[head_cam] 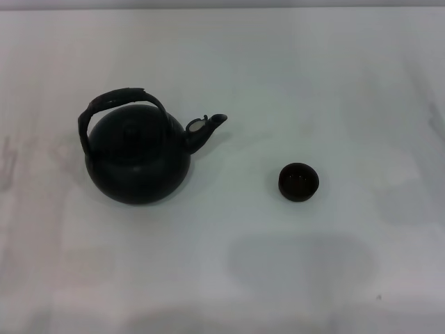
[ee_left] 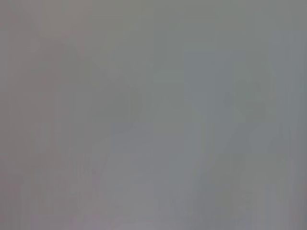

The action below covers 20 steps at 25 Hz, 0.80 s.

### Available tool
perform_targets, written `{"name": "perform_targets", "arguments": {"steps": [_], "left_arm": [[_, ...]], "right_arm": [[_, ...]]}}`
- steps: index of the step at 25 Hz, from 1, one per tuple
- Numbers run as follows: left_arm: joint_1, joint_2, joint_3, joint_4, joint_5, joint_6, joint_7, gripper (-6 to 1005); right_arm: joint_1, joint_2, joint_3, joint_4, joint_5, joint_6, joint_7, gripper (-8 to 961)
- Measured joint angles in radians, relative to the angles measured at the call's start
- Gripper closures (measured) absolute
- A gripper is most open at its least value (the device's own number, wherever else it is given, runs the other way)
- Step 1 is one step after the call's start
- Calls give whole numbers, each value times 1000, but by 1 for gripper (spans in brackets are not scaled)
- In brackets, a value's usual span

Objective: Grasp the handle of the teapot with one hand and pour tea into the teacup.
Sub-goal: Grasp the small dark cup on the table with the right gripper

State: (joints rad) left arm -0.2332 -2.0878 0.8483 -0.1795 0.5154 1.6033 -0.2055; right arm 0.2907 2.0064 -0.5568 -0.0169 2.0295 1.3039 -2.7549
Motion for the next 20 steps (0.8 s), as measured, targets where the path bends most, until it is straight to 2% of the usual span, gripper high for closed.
{"name": "perform_targets", "arguments": {"steps": [20], "left_arm": [[-3,0,-1,3,0,0,0,299]], "right_arm": [[1,0,0,0,0,0,0,107]]}}
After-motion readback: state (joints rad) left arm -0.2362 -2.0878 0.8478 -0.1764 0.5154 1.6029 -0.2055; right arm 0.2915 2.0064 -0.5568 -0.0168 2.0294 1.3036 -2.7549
